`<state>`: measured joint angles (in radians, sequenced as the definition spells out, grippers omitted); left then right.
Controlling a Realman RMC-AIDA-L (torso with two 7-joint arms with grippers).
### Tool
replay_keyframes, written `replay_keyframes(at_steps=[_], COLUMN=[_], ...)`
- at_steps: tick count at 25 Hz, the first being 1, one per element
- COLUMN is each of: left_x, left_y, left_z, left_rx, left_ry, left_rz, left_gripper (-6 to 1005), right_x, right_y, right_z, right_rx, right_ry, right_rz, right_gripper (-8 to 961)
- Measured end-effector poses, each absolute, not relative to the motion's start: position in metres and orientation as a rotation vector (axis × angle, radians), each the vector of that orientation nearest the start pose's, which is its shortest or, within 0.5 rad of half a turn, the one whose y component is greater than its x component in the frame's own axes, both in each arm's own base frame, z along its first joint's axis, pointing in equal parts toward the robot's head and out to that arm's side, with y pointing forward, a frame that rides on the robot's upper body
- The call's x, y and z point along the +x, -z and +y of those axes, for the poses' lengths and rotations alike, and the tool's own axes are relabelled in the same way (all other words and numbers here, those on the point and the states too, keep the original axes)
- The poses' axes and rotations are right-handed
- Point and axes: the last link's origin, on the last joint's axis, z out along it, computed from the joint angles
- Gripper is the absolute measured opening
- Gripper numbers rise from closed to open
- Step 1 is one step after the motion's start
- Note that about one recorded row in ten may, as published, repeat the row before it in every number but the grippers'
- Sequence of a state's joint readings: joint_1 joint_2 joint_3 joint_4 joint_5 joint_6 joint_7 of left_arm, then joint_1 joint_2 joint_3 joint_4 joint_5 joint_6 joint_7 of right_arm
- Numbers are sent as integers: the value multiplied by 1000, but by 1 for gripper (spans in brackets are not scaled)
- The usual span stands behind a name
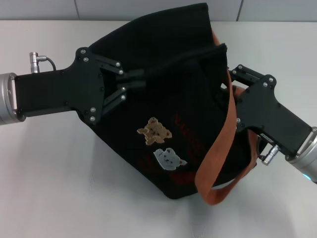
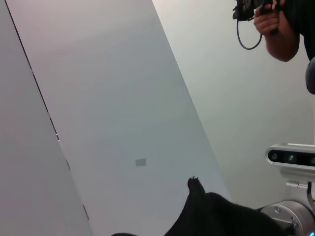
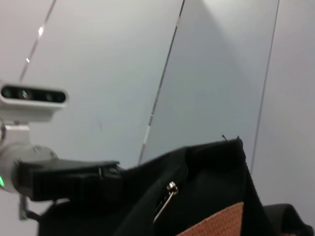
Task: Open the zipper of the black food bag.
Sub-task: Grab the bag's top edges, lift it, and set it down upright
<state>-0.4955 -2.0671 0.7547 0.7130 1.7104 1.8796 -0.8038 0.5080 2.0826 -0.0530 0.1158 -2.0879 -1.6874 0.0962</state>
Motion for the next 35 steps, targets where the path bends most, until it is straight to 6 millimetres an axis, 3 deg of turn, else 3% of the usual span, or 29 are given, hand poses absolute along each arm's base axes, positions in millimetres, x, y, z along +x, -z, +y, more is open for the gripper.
replay_keyframes(at_steps=[5, 13, 35], left_x=[-216, -214, -214], left_y=[-32, -31, -28], left_z=[304, 306, 306], left_rx=[-2611, -2612, -2615], left_ry=[1043, 1045, 1051], left_rz=[412, 419, 410], left_gripper=[69, 69, 70], right_x=[237, 237, 234], right_y=[53, 59, 69], right_z=[274, 286, 279], right_rx=[-2215, -2232, -1991], right_ry=[-1189, -1114, -867], right_rz=[-55, -47, -365], right_gripper=[387, 386, 384])
